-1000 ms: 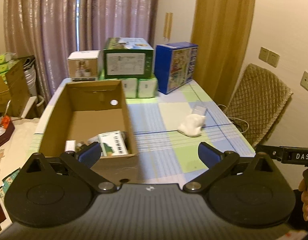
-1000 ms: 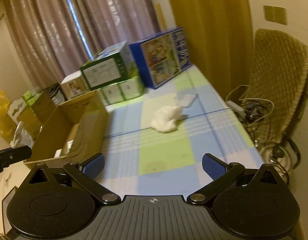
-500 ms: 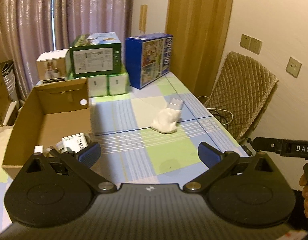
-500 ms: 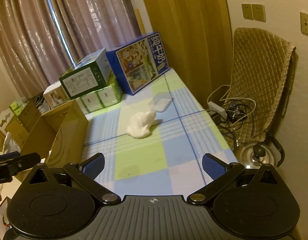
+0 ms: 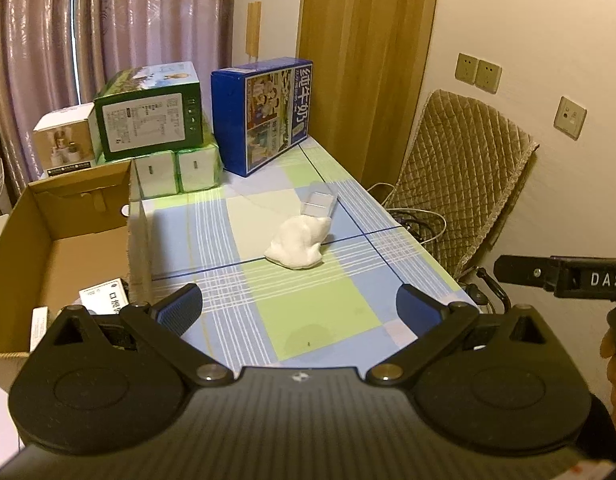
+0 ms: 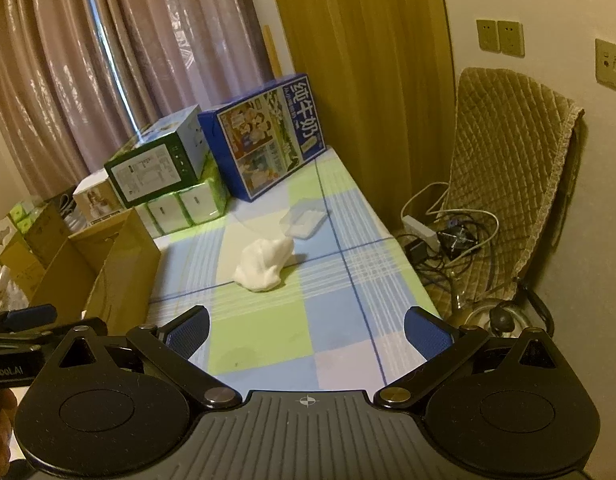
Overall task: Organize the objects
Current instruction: 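Move both grippers away from the box toward the white cloth and clear container, then grasp the white cloth with the left gripper while the right grasps the clear container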
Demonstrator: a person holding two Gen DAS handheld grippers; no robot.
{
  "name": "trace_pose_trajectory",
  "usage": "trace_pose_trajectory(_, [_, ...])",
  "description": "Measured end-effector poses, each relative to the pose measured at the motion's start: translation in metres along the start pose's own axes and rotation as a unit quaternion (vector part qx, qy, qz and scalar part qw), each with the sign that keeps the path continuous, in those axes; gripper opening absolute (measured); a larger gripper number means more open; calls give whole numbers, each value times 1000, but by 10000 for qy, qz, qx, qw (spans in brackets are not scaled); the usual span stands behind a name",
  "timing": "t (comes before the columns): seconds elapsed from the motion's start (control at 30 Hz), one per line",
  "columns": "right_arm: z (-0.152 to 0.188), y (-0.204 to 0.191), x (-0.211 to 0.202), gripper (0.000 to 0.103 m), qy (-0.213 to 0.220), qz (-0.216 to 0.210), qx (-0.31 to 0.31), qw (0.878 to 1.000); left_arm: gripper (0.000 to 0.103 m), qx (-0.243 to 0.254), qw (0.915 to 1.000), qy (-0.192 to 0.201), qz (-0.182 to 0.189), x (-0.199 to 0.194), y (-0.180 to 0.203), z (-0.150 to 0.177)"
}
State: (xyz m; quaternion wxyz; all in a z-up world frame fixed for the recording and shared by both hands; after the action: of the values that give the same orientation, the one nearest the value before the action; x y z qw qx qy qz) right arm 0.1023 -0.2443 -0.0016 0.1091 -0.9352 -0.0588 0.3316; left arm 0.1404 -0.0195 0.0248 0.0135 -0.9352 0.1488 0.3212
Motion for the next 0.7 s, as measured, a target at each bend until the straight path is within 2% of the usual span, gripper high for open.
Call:
trace_pose_trajectory(0.2, [-12,7,29,101,15,-39,-30,10000,101,73,9999,-89,-37,31,0,-5])
trace_pose_trajectory(0.33, [-23,17,59,101,67,-28,21,10000,101,121,9998,-129,-125,65,-1,-11])
trace_pose_trajectory(0.53, [-36,33,113,101,104,0,29,9999,97,186,9995,-194,-170,133,-1,-12])
trace_pose_trajectory(0.6, [-37,38,131,100,77,6,20,10000,91,322,9989,-297,-163,160,0,-8])
trace_pose_trajectory(0.7, [-36,46,161,92,-1,48,-59,10000,89,461,9980,-365,-210,197,1,-5])
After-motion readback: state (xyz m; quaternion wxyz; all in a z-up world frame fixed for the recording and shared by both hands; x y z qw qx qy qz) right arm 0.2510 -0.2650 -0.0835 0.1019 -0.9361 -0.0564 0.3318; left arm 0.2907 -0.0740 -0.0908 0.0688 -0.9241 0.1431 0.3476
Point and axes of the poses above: each gripper's, at about its wrist camera, not at the fingertips, and x roughly the way its jaws point, y to its right, z to its underside, the point moved 5 cm from there along x, roughly the way its jaws point
